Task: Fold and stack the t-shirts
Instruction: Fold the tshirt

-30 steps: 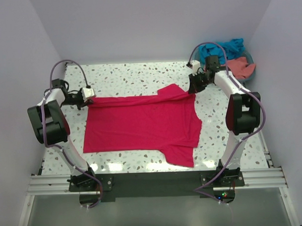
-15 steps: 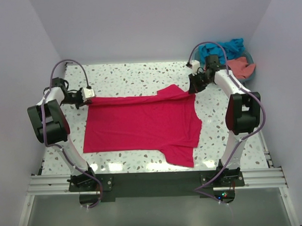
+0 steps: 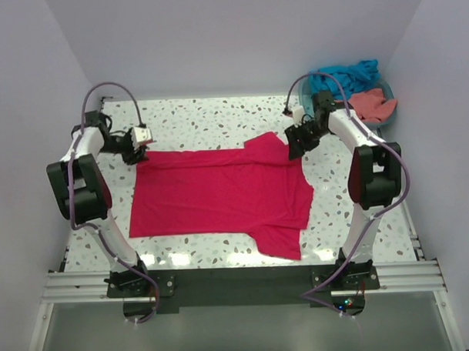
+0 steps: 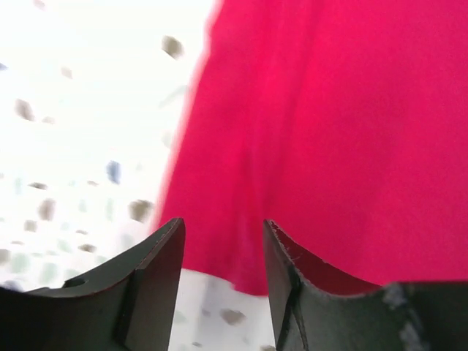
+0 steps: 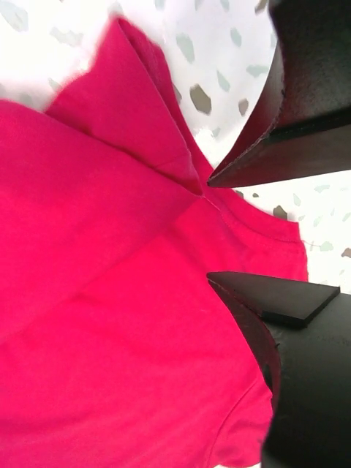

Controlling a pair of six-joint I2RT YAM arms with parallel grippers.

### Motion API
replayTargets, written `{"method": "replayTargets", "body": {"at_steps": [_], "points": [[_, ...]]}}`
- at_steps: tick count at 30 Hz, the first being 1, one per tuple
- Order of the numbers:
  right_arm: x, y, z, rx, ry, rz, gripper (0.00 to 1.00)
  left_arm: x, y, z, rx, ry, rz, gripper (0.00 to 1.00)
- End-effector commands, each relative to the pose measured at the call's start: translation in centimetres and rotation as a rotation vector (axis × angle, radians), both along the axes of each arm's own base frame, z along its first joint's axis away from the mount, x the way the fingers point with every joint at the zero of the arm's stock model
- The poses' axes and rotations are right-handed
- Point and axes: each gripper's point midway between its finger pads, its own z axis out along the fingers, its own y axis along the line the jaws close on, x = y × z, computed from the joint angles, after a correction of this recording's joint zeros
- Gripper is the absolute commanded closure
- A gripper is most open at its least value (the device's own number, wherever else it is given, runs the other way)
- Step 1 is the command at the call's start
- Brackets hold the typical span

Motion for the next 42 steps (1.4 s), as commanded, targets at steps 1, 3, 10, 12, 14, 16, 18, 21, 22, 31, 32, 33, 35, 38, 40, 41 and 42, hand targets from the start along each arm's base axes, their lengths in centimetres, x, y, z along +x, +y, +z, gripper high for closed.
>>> {"method": "replayTargets", "body": {"at_steps": [1,3,10,12,14,16,18,21,22,31,32,33,35,38,40,41,42], "points": [[3.4,0.5,5.1,0.043,-0.12,-0.067,0.46,4.0,-6.4,7.5,-0.181,-0.042,0.058,0.48],[5.7,1.0,5.8,0.068,-0.152,-0.11,0.46,6.7,-10.7,9.2,-0.216,-0.107,0.066,0.48],[12.2,1.4,4.2,0.091,-0.155,-0.271,0.43,10.5,-23.9,7.5,-0.424,0.122,0.247,0.46],[13.5,1.5,3.9,0.104,-0.17,-0.298,0.34,11.2,-27.1,6.4,-0.479,0.197,0.276,0.46],[14.1,1.4,3.1,0.099,-0.175,-0.31,0.32,11.7,-29.7,6.6,-0.521,0.215,0.274,0.44],[14.7,1.4,2.0,0.095,-0.174,-0.312,0.31,13.2,-30.9,5.2,-0.542,0.221,0.368,0.44],[15.2,1.7,1.5,0.106,-0.173,-0.311,0.33,13.0,-33.0,3.7,-0.552,0.258,0.37,0.44],[15.6,2.2,0.3,0.13,-0.155,-0.317,0.35,13.3,-34.4,1.5,-0.541,0.274,0.401,0.44],[15.7,2.2,-0.2,0.131,-0.147,-0.318,0.36,13.6,-34.6,1.3,-0.537,0.273,0.41,0.45],[15.0,4.2,-2.4,0.201,-0.072,-0.292,0.43,12.0,-35.5,-2.6,-0.513,0.396,0.426,0.47],[14.9,4.4,-2.7,0.207,-0.061,-0.288,0.43,11.9,-35.5,-3.3,-0.516,0.425,0.441,0.47],[14.9,4.7,-2.7,0.213,-0.059,-0.285,0.44,11.8,-35.6,-3.5,-0.52,0.439,0.443,0.48],[14.8,5.0,-3.0,0.225,-0.046,-0.283,0.47,11.6,-36.0,-4.0,-0.527,0.471,0.452,0.51],[14.6,5.7,-2.6,0.259,-0.035,-0.268,0.53,11.6,-36.1,-4.3,-0.537,0.483,0.459,0.57],[14.6,5.9,-2.0,0.275,-0.041,-0.262,0.65,11.7,-36.3,-4.1,-0.548,0.481,0.45,0.65],[14.5,6.1,-1.7,0.283,-0.042,-0.257,0.68,11.7,-36.4,-4.0,-0.554,0.483,0.443,0.69],[14.5,6.1,-1.1,0.289,-0.049,-0.25,0.73,11.7,-36.6,-3.7,-0.561,0.481,0.432,0.74]]}}
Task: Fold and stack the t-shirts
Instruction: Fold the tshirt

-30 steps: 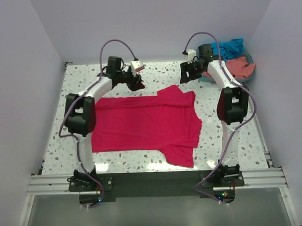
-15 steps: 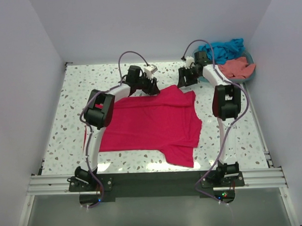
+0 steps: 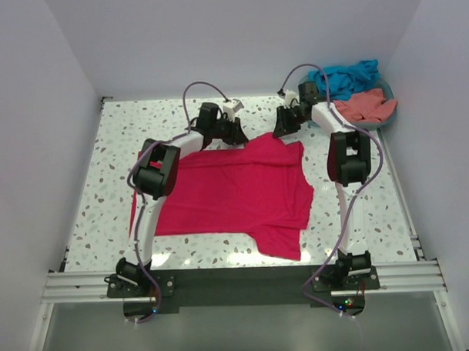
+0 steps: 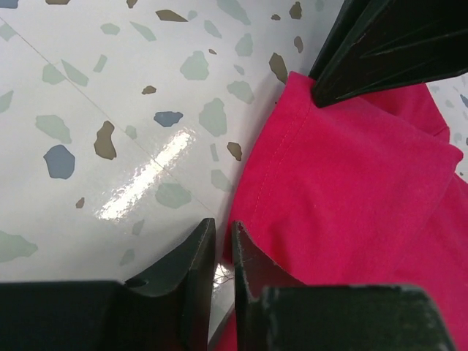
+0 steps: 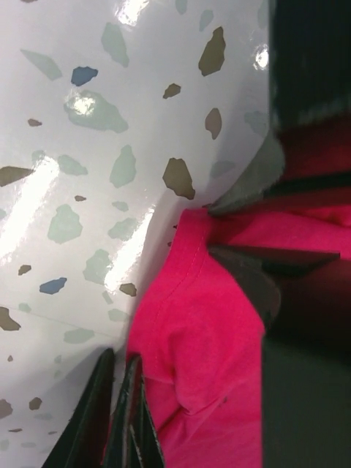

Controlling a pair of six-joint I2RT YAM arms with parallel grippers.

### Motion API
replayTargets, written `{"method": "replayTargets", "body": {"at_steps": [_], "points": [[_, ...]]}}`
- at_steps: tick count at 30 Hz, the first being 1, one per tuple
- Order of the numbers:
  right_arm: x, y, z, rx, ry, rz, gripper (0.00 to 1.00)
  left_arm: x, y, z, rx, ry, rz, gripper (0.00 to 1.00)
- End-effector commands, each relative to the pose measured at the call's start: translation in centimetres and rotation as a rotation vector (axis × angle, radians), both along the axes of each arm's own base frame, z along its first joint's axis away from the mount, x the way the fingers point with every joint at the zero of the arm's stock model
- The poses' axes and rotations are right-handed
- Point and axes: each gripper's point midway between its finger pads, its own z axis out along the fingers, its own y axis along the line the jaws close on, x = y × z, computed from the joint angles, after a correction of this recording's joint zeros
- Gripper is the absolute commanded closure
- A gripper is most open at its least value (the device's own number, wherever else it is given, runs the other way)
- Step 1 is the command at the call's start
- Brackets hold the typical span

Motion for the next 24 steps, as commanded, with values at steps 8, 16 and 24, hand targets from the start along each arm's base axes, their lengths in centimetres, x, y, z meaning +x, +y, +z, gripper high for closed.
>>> {"method": "replayTargets", "body": {"at_steps": [8,16,24], "points": [[-0.2,1.9,7.6,0.12,-0.118,0.067,1.0,-0.8,-1.6,6.2,-0.139,-0.129,-0.095,1.0],[-3.8,2.0,10.8,0.141,-0.143,0.134,1.0,-3.9,-0.8,12.2,-0.178,-0.282,-0.169,1.0],[-10.1,1.5,9.9,0.127,-0.081,0.245,1.0,-9.3,0.1,10.9,-0.15,-0.248,-0.273,1.0]]}}
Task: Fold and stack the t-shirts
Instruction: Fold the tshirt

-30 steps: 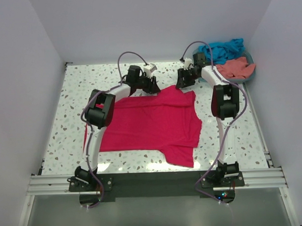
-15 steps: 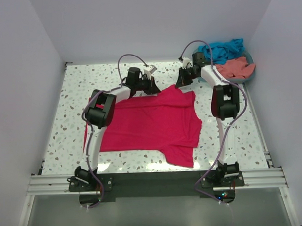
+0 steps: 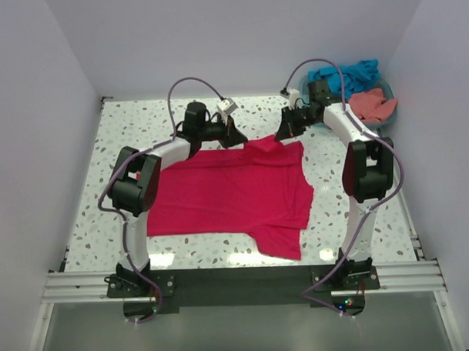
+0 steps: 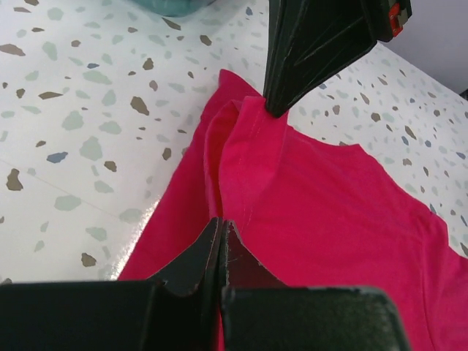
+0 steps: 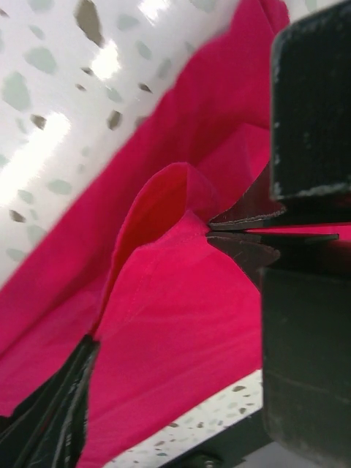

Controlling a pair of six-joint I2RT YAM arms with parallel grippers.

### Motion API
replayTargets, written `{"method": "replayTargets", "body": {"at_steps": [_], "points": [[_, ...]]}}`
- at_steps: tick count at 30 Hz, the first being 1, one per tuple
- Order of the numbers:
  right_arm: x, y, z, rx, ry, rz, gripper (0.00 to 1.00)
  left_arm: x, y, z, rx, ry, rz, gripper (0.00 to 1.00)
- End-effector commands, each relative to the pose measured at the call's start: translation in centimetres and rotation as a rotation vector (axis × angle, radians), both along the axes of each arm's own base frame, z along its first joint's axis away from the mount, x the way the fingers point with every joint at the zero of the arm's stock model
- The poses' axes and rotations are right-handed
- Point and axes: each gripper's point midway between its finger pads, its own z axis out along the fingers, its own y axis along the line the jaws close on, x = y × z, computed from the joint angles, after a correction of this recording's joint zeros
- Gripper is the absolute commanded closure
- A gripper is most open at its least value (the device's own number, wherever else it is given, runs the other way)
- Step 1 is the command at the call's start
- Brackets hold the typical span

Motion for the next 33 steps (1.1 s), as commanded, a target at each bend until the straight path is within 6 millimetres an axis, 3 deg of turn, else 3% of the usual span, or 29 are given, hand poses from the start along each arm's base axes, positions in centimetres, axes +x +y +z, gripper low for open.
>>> {"method": "replayTargets", "body": {"at_steps": [1,3,11,16,21,22,24,25,28,30,31,33], "points": [[-3.6,-0.2,0.8,-0.002,-0.013,0.106,1.0,-2.8,-0.2,1.4,-0.003,-0.086,-0.098,1.0],[-4.8,-0.4,0.9,-0.016,-0.019,0.135,1.0,-4.5,-0.1,0.2,0.022,-0.064,-0.126,1.0],[-10.2,-1.7,-1.7,-0.068,0.054,0.25,1.0,-9.7,0.3,-3.9,0.122,-0.052,-0.216,1.0],[-13.2,-2.0,-2.7,-0.079,0.084,0.309,1.0,-10.8,0.3,-4.8,0.14,-0.041,-0.233,1.0],[-14.9,-2.1,-3.5,-0.103,0.102,0.361,1.0,-11.7,0.3,-5.4,0.169,-0.052,-0.272,1.0],[-15.4,-2.1,-3.6,-0.109,0.106,0.385,0.97,-11.8,0.2,-5.3,0.171,-0.057,-0.282,1.0],[-15.9,-2.1,-3.5,-0.111,0.109,0.411,0.82,-12.6,0.4,-5.7,0.191,-0.062,-0.33,1.0],[-16.6,-2.2,-3.5,-0.114,0.124,0.446,0.67,-13.5,0.8,-5.8,0.212,-0.018,-0.361,0.83],[-17.5,-2.5,-2.3,-0.122,0.133,0.505,0.47,-15.4,1.8,-4.3,0.222,-0.032,-0.469,0.59],[-16.6,-2.5,-0.9,-0.13,0.106,0.499,0.43,-14.7,3.4,-1.8,0.196,-0.058,-0.438,0.56],[-16.1,-2.4,-0.5,-0.133,0.095,0.485,0.44,-13.6,5.7,-1.0,0.184,-0.026,-0.385,0.55],[-13.7,-1.7,0.6,-0.131,0.048,0.412,0.44,-11.5,8.1,1.5,0.172,-0.047,-0.315,0.55]]}}
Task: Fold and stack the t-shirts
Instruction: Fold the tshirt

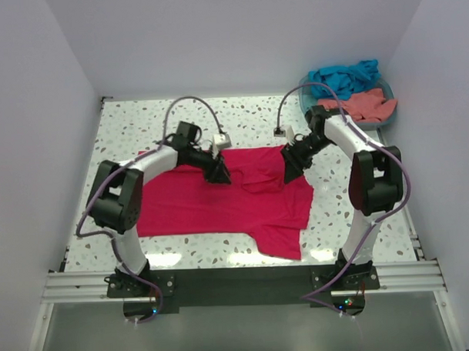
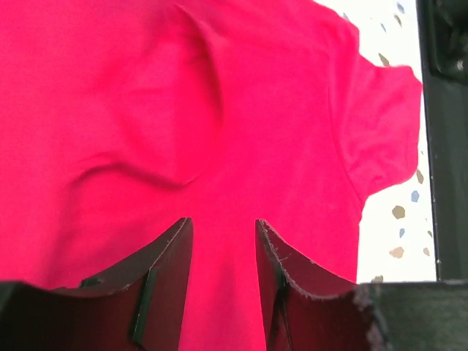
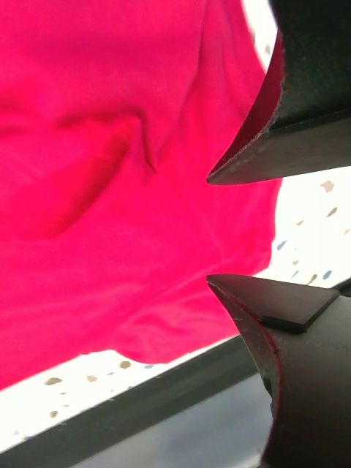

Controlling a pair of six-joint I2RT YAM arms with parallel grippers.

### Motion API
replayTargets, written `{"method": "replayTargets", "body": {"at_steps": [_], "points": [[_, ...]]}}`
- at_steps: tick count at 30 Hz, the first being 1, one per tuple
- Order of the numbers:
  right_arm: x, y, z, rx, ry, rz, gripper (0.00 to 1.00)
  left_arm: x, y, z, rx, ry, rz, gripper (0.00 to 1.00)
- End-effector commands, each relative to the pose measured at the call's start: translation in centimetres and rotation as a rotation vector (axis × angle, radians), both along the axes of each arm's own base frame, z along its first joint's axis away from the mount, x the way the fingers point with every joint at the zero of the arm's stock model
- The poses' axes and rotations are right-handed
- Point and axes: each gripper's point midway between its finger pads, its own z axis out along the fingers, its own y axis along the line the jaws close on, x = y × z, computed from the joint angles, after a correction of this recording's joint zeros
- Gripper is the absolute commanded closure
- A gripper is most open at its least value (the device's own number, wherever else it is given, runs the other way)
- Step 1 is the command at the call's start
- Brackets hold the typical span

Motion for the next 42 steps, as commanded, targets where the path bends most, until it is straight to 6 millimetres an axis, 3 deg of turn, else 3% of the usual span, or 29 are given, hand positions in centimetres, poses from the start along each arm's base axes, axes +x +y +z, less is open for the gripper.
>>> {"method": "replayTargets", "body": {"at_steps": [1,3,4,5,6,7,8,9,11,14,20,24,31,36,42], "points": [[3.2,1.1,3.9,0.035,-0.14,-0.048,0.46,4.9,7.1,6.9,-0.033,-0.092,0.15,0.55],[5.8,1.9,3.9,0.019,-0.184,-0.133,0.48,7.7,10.5,8.2,-0.005,-0.13,0.243,0.55],[6.6,2.1,3.7,0.005,-0.197,-0.158,0.51,9.1,14.1,7.7,0.051,-0.12,0.338,0.56],[7.3,2.0,3.1,-0.026,-0.208,-0.184,0.53,10.1,15.7,7.0,0.088,-0.11,0.385,0.56],[7.9,2.5,2.3,-0.035,-0.196,-0.2,0.53,11.3,16.8,7.5,0.114,-0.14,0.407,0.56],[8.0,2.7,1.6,-0.05,-0.184,-0.201,0.55,11.9,20.2,6.6,0.179,-0.115,0.478,0.57],[8.2,3.0,1.3,-0.061,-0.181,-0.199,0.56,12.6,21.6,5.2,0.216,-0.087,0.513,0.57],[7.8,3.4,0.0,-0.088,-0.147,-0.186,0.58,13.6,22.8,5.4,0.239,-0.1,0.538,0.58],[7.3,3.9,-0.8,-0.115,-0.134,-0.17,0.59,13.9,25.9,3.2,0.313,-0.036,0.591,0.59],[6.5,4.0,-2.2,-0.166,-0.127,-0.141,0.6,14.4,28.7,1.8,0.4,-0.018,0.64,0.6],[3.4,3.6,-3.7,-0.221,-0.052,-0.075,0.61,12.8,30.7,-0.7,0.524,0.013,0.636,0.61],[1.2,3.6,-4.2,-0.224,-0.009,-0.021,0.62,10.4,31.1,-2.4,0.579,0.067,0.61,0.64],[-2.3,3.9,-3.0,-0.194,0.041,0.065,0.62,6.2,31.2,-2.5,0.625,0.077,0.526,0.68],[-3.5,4.4,-1.0,-0.132,0.039,0.122,0.6,5.7,31.7,-1.1,0.639,0.015,0.515,0.69],[-2.9,6.0,2.8,-0.011,0.003,0.097,0.59,7.3,29.9,2.3,0.507,-0.112,0.507,0.63]]}}
